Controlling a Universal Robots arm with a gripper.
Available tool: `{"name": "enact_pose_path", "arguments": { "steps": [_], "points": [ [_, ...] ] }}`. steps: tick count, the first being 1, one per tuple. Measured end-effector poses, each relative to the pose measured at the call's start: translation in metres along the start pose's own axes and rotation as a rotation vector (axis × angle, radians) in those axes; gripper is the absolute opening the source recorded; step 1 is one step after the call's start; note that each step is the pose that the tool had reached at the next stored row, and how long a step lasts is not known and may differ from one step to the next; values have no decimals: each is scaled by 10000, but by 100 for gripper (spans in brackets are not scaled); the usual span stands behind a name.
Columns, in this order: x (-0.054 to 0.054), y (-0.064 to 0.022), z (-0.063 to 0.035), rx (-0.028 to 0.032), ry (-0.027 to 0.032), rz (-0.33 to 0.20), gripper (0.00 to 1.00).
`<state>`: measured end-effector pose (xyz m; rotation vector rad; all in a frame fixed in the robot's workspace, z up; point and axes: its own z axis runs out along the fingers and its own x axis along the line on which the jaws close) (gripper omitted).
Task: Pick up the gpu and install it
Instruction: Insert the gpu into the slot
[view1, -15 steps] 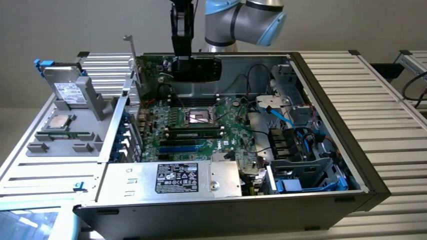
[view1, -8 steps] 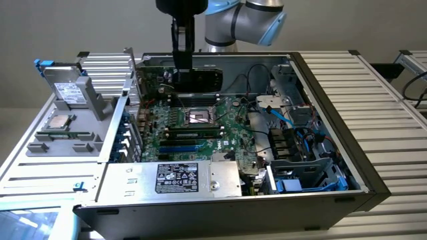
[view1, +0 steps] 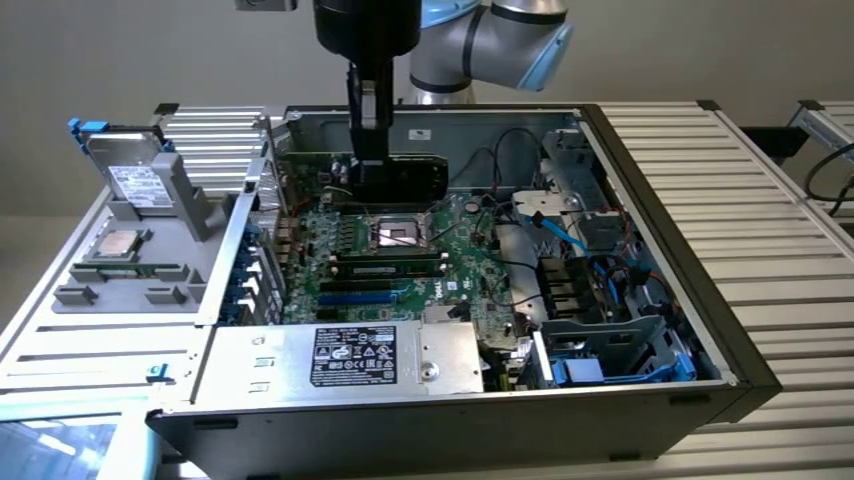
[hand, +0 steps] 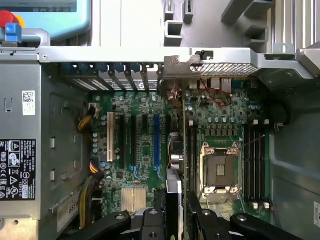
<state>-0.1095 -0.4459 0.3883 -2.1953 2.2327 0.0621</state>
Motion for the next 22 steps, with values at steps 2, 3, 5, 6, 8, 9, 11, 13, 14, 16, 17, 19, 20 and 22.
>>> {"name": "enact_pose_path", "arguments": {
  "steps": [2,3,5,6,8,9,11,13,14,16,17,19,20,22],
  "points": [
    [10,-5,36,0,0,-1,28],
    [14,-6,54,0,0,0,28],
    [17,-8,91,0,1,1,28],
    [18,-9,109,0,1,2,28],
    [20,-10,145,0,1,0,28],
    [21,-10,163,0,0,0,28],
    [22,-11,199,0,0,0,28],
    [23,-12,236,-1,1,0,28],
    [24,-13,255,0,0,0,28],
    [26,-13,290,0,0,1,28],
    [27,-13,308,0,1,3,28],
    [35,-15,344,-1,1,1,28],
    [40,-15,363,0,0,0,28],
    [48,-15,399,0,0,2,28]
  ]
}}
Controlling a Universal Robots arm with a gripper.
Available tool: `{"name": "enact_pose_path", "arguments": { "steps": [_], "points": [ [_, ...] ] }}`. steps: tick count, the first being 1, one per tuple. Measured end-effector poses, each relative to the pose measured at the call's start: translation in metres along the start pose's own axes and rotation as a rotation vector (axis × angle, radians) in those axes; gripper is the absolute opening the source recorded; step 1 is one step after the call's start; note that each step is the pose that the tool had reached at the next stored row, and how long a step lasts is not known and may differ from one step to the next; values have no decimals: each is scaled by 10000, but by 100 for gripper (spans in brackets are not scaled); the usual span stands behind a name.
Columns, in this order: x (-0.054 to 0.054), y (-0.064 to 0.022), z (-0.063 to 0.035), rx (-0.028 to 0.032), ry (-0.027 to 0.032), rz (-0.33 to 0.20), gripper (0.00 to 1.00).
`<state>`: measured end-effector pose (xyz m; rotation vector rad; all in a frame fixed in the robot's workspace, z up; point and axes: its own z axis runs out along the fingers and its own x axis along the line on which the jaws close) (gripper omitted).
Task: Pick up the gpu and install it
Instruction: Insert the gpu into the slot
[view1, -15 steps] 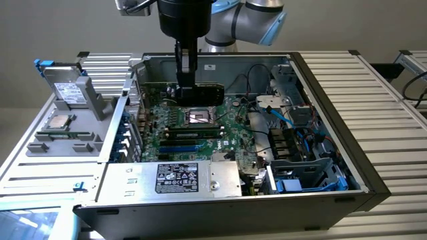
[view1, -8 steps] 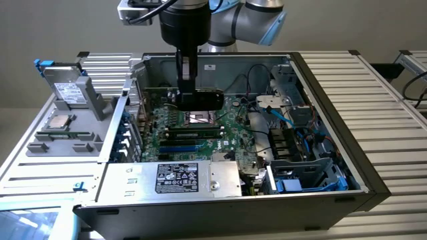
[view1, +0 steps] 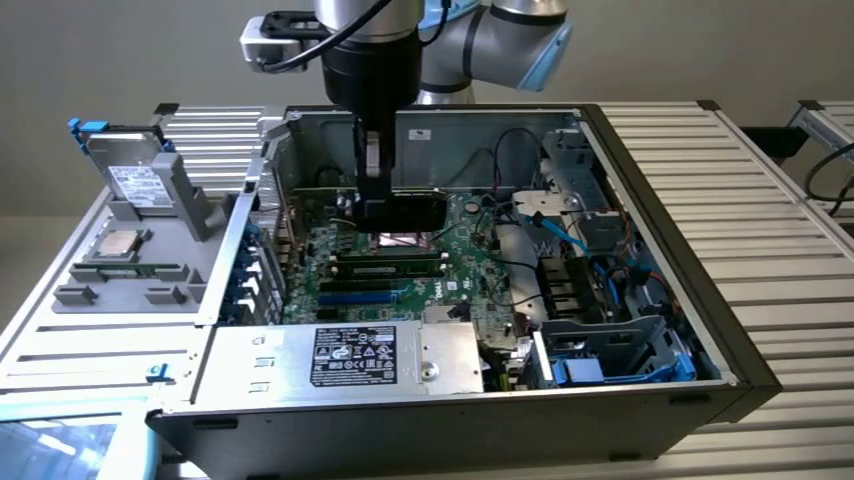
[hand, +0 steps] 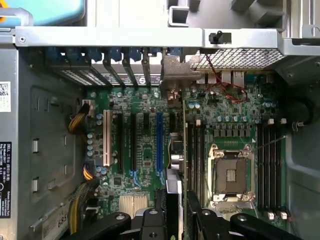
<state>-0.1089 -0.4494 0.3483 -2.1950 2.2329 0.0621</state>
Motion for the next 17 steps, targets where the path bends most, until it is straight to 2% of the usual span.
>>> {"name": "enact_pose_path", "arguments": {
  "steps": [7,12,17],
  "points": [
    [15,28,127,0,0,0,28],
    [16,28,132,-2,2,-1,28],
    [40,32,163,0,-45,-1,28]
  ]
}}
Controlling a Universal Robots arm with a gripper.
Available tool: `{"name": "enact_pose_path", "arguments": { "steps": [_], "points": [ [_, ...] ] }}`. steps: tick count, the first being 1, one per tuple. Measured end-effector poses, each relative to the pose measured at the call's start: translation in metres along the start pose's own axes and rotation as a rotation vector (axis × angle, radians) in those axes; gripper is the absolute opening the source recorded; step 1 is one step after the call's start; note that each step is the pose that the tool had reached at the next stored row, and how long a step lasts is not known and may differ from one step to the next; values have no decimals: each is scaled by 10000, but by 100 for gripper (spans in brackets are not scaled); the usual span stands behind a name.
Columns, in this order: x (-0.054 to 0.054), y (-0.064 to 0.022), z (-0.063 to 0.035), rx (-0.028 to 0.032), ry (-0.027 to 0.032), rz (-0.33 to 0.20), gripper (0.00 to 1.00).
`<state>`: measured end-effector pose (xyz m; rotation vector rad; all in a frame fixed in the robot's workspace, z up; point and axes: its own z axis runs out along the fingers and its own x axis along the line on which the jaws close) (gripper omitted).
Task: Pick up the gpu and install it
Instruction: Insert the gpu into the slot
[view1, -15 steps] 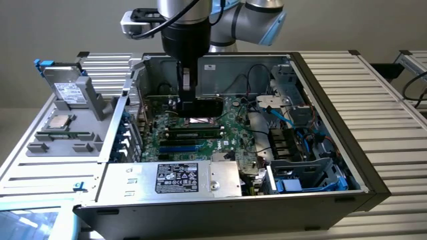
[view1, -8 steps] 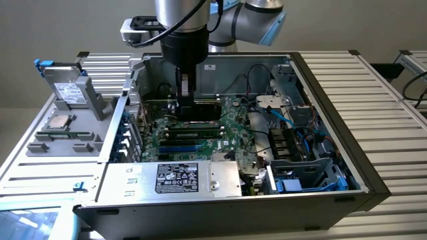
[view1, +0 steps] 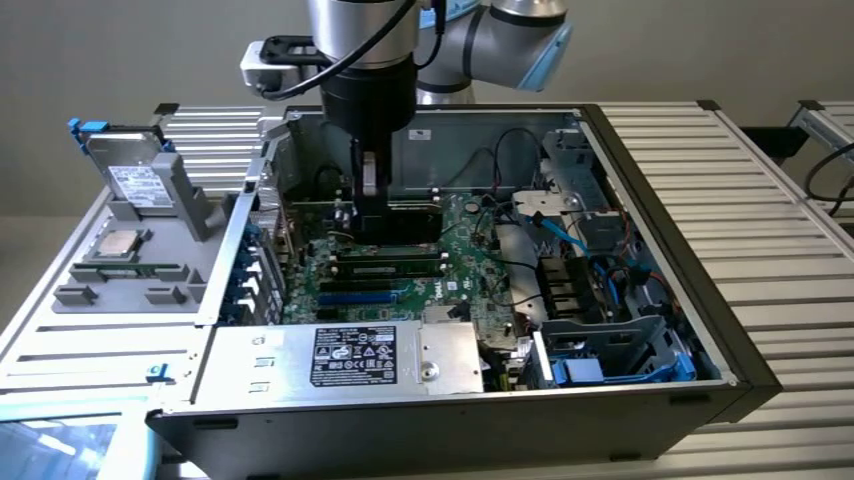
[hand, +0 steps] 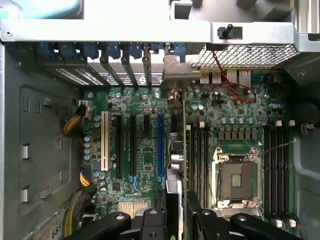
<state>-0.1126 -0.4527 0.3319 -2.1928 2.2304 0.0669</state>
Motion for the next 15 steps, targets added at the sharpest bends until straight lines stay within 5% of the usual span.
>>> {"name": "enact_pose_path", "arguments": {
  "steps": [15],
  "points": [
    [134,124,269,-4,-26,0,28]
  ]
}}
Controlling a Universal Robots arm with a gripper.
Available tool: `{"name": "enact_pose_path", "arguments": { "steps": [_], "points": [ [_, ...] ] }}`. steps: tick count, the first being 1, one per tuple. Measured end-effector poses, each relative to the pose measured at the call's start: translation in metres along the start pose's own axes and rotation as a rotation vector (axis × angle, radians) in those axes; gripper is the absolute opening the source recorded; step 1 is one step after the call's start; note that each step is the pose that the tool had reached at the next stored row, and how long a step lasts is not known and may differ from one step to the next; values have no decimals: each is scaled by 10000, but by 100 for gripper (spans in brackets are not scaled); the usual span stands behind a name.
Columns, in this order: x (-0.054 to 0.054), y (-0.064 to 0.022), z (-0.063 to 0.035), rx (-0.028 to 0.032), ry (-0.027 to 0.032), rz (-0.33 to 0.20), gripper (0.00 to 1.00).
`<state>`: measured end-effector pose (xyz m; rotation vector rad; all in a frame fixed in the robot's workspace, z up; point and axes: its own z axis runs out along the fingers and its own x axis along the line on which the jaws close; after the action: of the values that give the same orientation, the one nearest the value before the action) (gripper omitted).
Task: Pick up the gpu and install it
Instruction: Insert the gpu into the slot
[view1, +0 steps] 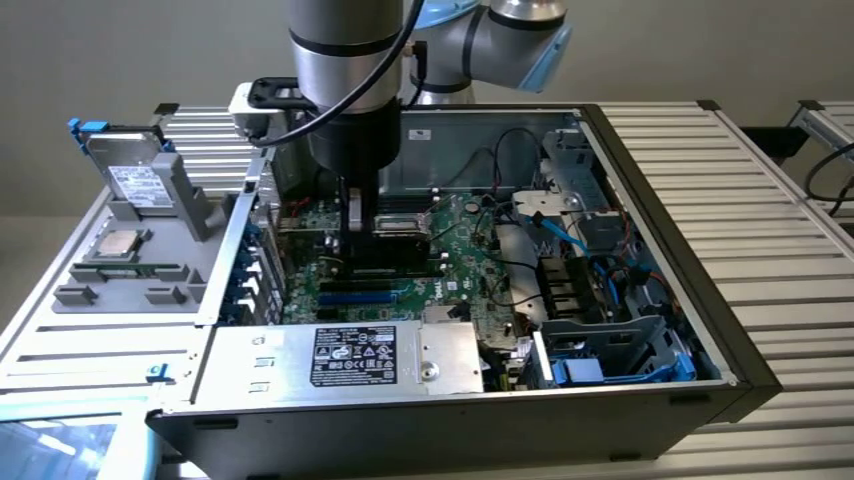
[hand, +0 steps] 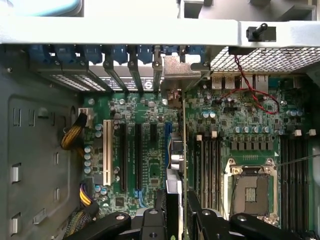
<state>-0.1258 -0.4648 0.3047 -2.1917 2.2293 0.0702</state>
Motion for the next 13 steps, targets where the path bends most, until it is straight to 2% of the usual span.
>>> {"name": "enact_pose_path", "arguments": {
  "steps": [6,13],
  "points": [
    [9,2,30,-13,-1,1,28],
    [14,32,155,-14,0,0,28]
  ]
}}
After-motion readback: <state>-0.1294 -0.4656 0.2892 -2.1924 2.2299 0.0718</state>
